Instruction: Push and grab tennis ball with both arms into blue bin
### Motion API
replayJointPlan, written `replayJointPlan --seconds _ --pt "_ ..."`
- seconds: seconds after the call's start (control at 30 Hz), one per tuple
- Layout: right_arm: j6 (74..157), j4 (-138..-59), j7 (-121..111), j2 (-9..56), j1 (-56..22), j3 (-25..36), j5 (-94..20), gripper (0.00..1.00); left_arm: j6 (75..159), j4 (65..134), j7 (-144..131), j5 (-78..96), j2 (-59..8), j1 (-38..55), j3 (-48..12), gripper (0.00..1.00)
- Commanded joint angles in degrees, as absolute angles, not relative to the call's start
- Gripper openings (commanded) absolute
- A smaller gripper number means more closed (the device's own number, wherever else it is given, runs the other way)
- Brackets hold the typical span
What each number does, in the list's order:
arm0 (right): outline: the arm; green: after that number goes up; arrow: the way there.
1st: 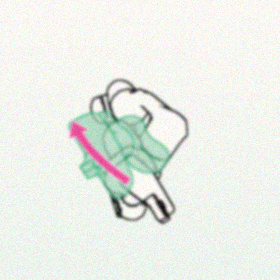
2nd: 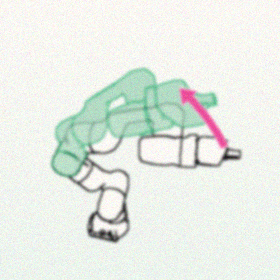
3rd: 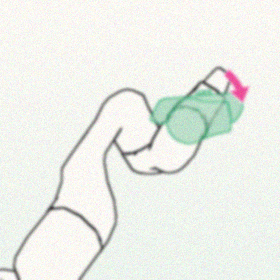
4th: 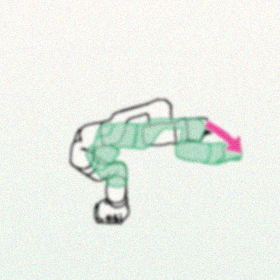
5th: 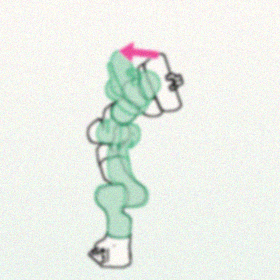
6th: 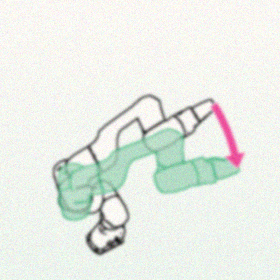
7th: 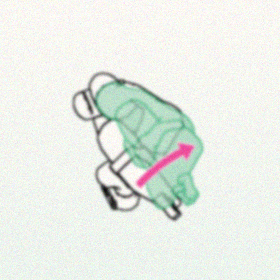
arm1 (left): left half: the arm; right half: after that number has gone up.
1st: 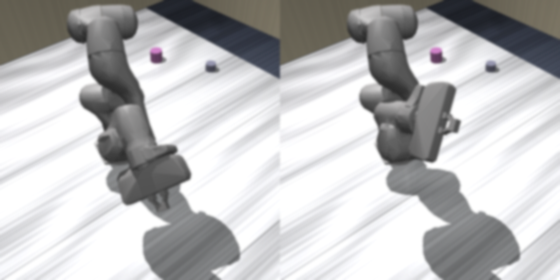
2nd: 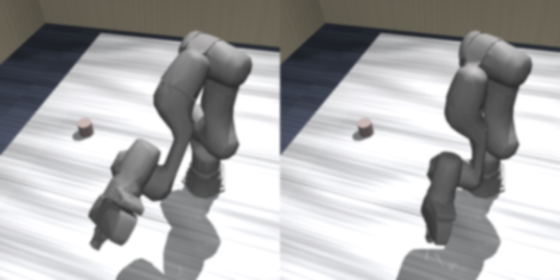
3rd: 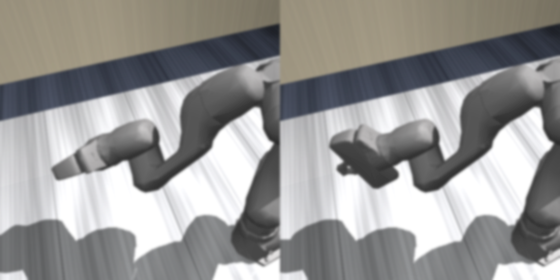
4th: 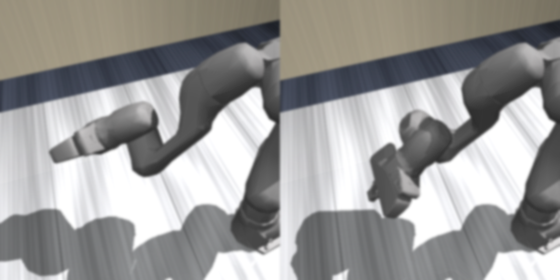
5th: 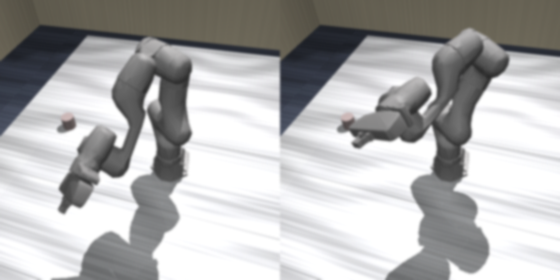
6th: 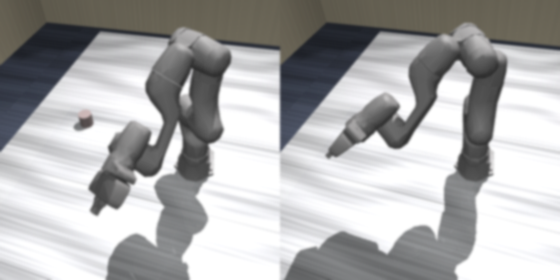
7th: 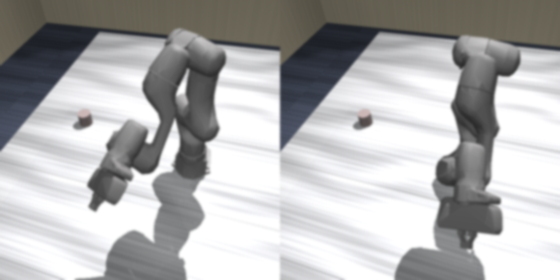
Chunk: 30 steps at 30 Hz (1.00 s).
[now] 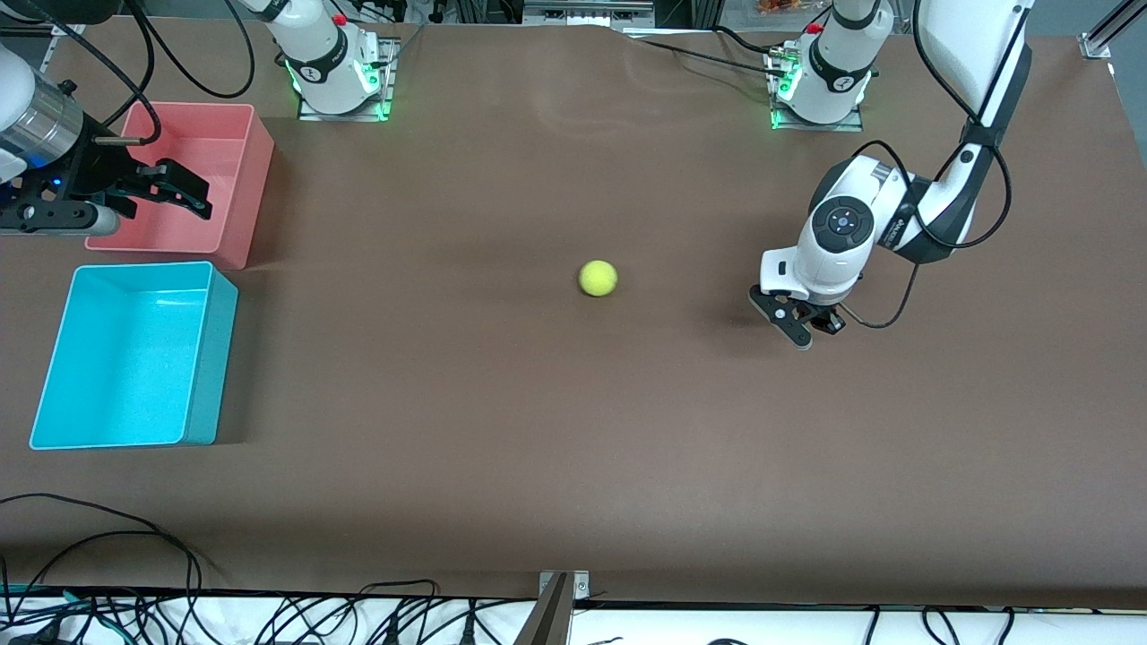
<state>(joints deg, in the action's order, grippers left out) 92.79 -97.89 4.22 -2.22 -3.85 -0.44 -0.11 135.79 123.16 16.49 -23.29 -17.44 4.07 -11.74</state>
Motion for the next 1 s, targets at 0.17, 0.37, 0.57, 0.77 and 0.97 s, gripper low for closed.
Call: replayJointPlan --seconds 0.17,0.37,0.57,0.77,0.97 --pt "91.1 -96.6 4.3 -2.3 -4.0 -0.5 -0.3 1.00 134.0 126.4 14.9 -21.6 -4.4 3.5 -11.9 0.00" --pt "91.1 -96.5 4.4 -2.3 -4.0 -0.5 -0.4 1.00 131.4 127.1 14.9 -20.0 0.1 3.5 -11.9 0.00" --pt "90.2 -96.6 4.5 -2.1 -4.0 -0.6 -0.4 1.00 126.6 127.1 14.7 -13.5 6.1 3.3 -11.7 0.00" --pt "90.0 -96.6 4.6 -2.0 -5.1 -0.5 -0.3 1.00 120.9 126.3 14.1 -12.5 12.1 3.4 -11.3 0.00" --pt "90.0 -96.6 4.6 -1.9 -5.2 -0.5 -0.4 1.00 114.1 123.6 11.1 -6.5 15.3 4.0 -9.5 0.00"
